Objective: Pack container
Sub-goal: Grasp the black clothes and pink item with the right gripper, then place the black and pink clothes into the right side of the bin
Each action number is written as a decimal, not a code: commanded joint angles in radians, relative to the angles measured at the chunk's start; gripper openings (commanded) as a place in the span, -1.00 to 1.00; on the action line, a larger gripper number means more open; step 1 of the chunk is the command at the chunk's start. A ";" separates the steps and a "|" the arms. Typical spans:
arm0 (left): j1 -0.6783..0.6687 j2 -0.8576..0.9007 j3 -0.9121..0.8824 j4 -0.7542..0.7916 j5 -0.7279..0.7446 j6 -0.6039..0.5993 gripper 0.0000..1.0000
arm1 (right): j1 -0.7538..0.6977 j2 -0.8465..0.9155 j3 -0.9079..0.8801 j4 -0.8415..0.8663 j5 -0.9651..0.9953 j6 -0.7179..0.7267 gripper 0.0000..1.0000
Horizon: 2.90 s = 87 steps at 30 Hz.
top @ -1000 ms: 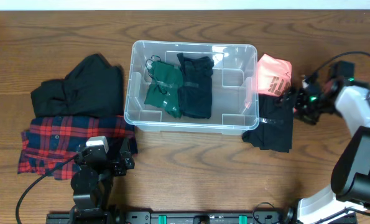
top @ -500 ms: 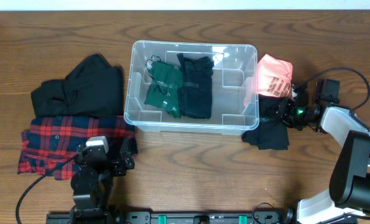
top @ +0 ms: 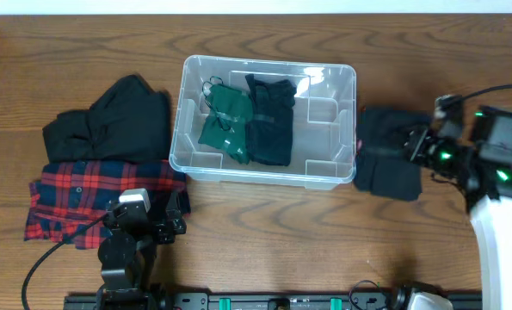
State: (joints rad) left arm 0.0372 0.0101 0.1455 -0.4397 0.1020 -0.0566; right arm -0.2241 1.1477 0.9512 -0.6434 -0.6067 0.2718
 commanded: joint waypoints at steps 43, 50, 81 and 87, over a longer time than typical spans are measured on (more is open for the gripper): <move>-0.004 -0.006 -0.018 0.000 0.007 -0.008 0.96 | 0.496 0.329 0.068 0.394 0.015 0.196 -0.58; -0.004 -0.006 -0.018 0.000 0.007 -0.008 0.96 | 0.489 0.329 0.068 0.394 0.148 0.221 0.51; -0.004 -0.006 -0.018 0.000 0.007 -0.008 0.96 | 0.604 0.576 0.093 0.258 0.431 0.274 -0.94; -0.004 -0.006 -0.018 0.000 0.007 -0.008 0.96 | 0.603 0.650 0.097 0.259 0.415 0.274 -0.93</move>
State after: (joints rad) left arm 0.0372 0.0101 0.1455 -0.4393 0.1020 -0.0566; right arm 0.3763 1.7401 1.0698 -0.3668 -0.2405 0.5446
